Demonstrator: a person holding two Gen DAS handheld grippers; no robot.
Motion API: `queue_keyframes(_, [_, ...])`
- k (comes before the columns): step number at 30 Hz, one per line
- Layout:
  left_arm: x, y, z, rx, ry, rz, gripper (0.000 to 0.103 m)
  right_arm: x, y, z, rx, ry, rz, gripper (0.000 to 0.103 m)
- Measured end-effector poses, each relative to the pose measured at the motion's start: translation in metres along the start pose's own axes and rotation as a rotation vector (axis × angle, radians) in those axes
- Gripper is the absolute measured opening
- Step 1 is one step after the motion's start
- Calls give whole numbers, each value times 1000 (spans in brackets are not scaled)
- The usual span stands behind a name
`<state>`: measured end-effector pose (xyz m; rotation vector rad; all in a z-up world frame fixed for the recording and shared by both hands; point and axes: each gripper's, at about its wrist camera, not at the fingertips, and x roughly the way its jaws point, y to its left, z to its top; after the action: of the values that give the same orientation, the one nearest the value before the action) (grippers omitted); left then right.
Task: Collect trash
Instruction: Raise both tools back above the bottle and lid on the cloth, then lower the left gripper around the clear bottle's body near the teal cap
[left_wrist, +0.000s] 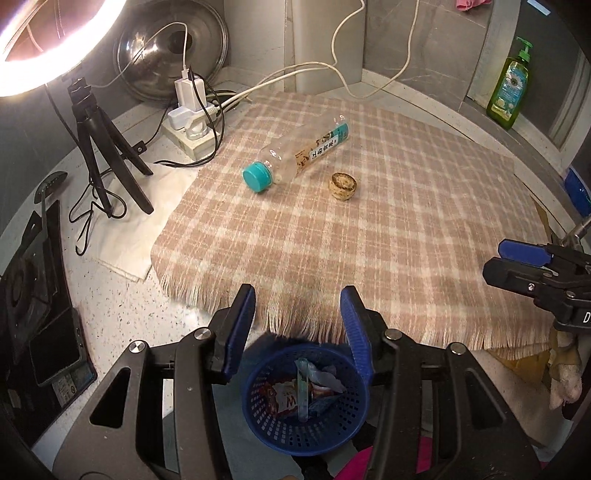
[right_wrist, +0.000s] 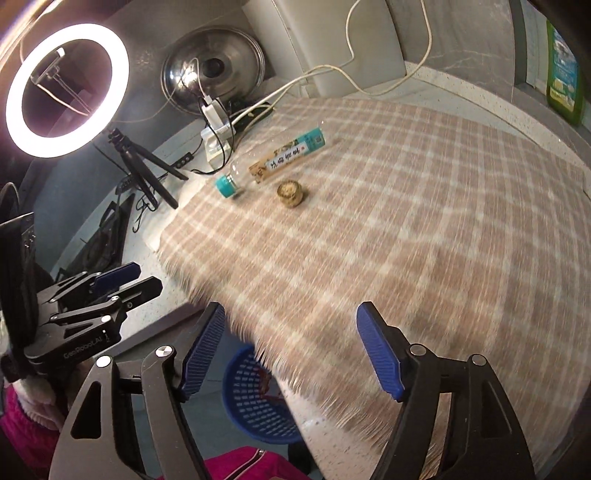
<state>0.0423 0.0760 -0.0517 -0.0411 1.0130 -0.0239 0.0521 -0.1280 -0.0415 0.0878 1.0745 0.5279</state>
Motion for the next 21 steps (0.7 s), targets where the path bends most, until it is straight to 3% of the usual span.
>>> queue_keyframes(3, [6, 3, 12, -2, -2, 2, 63, 3, -5, 11, -14, -3, 8, 74])
queue_keyframes(21, [81, 9, 121, 25, 74, -16, 64, 66, -17, 61, -67, 49, 73, 73])
